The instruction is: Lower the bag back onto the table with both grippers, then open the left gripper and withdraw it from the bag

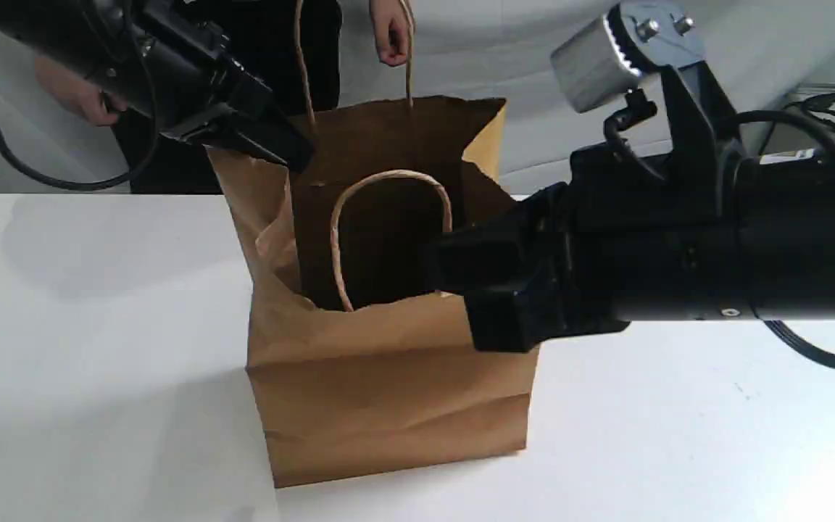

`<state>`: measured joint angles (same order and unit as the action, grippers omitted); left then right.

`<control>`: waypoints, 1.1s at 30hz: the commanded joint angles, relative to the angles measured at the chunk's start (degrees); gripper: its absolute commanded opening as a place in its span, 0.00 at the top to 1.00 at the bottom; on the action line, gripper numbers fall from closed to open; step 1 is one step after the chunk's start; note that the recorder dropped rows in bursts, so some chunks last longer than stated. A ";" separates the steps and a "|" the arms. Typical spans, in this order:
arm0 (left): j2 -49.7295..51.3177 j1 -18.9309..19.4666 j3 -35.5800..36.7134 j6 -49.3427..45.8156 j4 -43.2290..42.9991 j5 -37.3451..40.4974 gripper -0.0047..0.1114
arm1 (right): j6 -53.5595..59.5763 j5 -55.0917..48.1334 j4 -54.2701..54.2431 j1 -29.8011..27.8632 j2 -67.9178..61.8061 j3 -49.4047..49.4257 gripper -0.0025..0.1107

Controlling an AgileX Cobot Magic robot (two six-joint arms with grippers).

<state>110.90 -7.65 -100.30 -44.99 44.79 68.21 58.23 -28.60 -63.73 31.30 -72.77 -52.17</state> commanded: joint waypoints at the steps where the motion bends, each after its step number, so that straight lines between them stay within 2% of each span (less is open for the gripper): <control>1: -0.30 -0.33 -0.32 -0.07 1.29 -0.97 0.52 | -0.18 0.70 0.18 0.16 0.41 0.38 0.98; 4: -0.30 -0.33 -0.32 0.04 2.61 -1.23 0.45 | -0.18 0.81 0.18 0.16 0.41 0.38 0.98; 13: -0.30 -0.33 -3.87 -0.08 5.12 0.26 0.45 | -0.18 1.04 0.18 0.16 0.41 0.38 0.98; 19: -0.43 -0.33 -8.14 2.07 0.41 1.75 0.47 | -0.18 1.51 0.18 0.16 0.41 0.38 0.98; 22: -1.51 -0.33 -8.39 2.97 -3.95 1.75 0.58 | -0.18 1.51 0.18 0.16 0.41 0.38 0.98; 27: -5.36 -0.33 -8.39 3.75 -8.06 1.75 0.96 | -0.18 1.64 0.18 0.16 0.41 0.38 0.98; 33: -11.31 -0.33 -8.29 4.47 -7.95 0.63 0.96 | -0.18 2.53 0.18 0.16 0.41 0.38 0.98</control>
<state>101.43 -7.65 -108.28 -41.24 36.66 69.68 58.18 -26.53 -63.73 31.30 -72.77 -52.17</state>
